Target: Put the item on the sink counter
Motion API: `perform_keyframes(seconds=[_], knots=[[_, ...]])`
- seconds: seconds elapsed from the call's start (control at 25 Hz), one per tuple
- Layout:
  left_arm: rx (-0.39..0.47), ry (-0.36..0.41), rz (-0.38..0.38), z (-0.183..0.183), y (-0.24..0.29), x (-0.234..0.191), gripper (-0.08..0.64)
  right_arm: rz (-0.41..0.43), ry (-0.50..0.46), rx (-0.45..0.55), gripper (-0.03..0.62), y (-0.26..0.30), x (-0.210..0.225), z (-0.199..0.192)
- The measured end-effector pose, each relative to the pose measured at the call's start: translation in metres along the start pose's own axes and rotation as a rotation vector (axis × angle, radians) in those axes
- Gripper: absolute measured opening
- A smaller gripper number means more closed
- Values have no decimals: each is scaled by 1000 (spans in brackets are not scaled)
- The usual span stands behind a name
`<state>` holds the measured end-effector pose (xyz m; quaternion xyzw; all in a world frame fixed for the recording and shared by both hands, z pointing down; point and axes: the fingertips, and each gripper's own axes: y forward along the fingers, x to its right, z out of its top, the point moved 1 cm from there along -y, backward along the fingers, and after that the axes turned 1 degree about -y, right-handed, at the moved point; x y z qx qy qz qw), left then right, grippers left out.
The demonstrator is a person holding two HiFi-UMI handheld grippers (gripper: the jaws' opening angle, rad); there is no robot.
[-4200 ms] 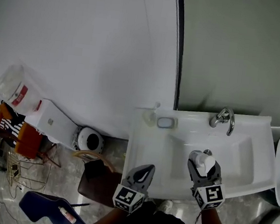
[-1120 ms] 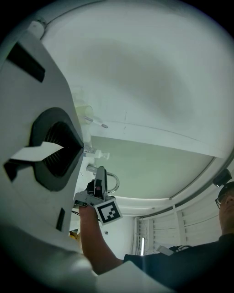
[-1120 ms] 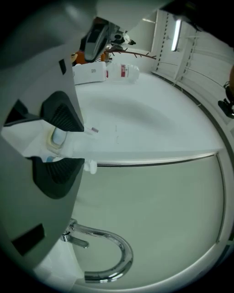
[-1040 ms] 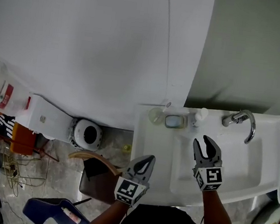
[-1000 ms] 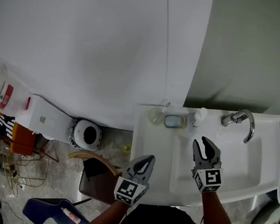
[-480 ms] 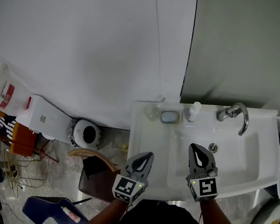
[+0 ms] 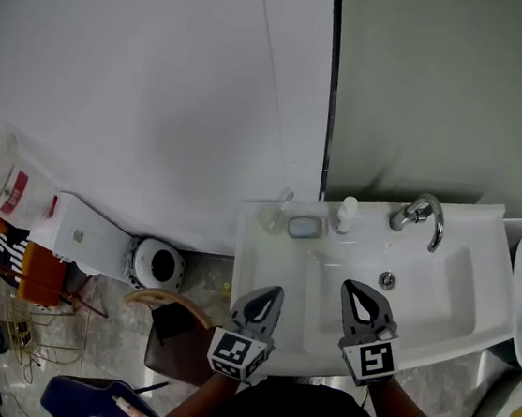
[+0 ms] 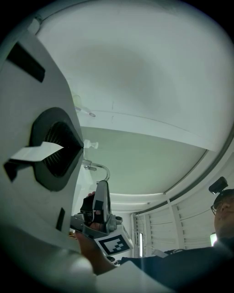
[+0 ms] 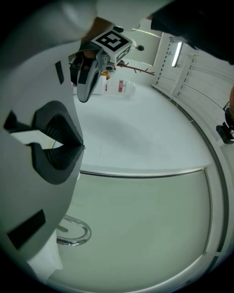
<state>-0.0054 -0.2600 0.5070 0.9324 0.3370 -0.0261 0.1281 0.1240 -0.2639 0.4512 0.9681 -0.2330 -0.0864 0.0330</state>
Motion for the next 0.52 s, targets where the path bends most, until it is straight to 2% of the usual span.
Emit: perform_keyframes(seconds=[0.16,0.52], knots=[[21,11,-7,7,2,4,12,2,-9,0,12,-3,-3,2],[13,9,-44,4,4,17,14,-3,-31,-6,12,-6,-1,2]])
